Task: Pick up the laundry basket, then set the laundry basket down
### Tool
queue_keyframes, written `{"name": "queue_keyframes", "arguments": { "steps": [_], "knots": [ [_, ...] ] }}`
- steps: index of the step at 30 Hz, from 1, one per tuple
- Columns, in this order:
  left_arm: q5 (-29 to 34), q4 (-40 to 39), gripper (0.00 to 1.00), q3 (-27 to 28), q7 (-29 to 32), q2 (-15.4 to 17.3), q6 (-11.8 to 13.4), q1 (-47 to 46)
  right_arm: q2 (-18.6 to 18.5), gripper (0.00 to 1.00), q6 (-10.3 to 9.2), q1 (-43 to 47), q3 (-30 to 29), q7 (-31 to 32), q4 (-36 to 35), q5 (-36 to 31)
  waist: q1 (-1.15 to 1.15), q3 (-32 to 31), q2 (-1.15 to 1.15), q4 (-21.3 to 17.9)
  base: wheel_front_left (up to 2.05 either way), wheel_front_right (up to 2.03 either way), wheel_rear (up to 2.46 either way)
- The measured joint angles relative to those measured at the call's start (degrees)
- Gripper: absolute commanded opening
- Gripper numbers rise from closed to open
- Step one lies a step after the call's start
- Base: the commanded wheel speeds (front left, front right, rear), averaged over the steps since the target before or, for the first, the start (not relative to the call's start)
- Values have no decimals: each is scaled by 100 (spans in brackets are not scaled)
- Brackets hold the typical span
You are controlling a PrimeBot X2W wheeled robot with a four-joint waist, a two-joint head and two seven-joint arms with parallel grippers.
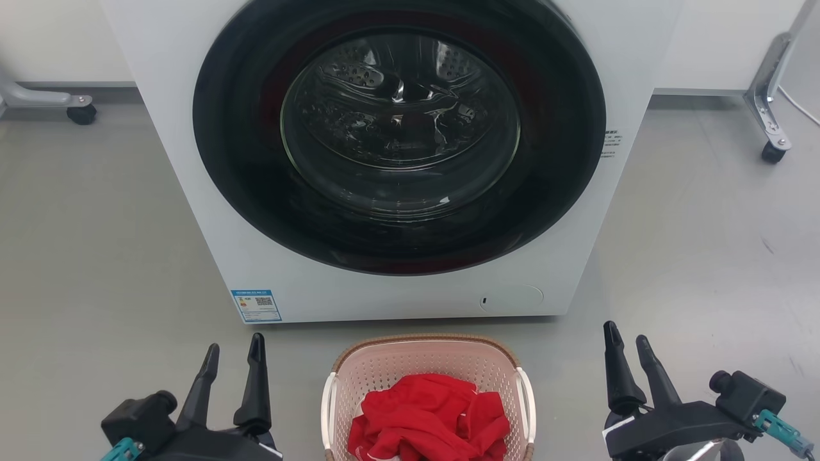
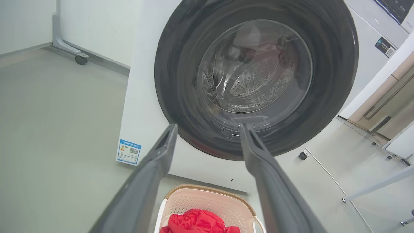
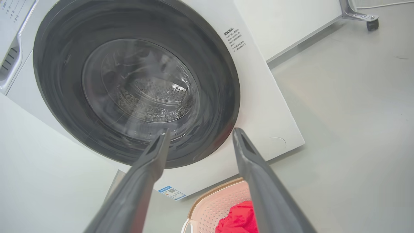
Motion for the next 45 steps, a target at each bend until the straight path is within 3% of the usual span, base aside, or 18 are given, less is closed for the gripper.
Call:
{"name": "queue_keyframes", "arguments": {
  "steps": [35,45],
  "knots": [
    [3215,-784,100,-403,-732,-38,477,233,-5,100,-499,34,456,-734,-634,-2852,0,114,0,-22,0,0,0],
    [3349,-811,100,-398,-775,-73,508,233,-3,100,-523,35,441,-780,-632,-3011,0,145,0,-20,0,0,0]
  ]
}}
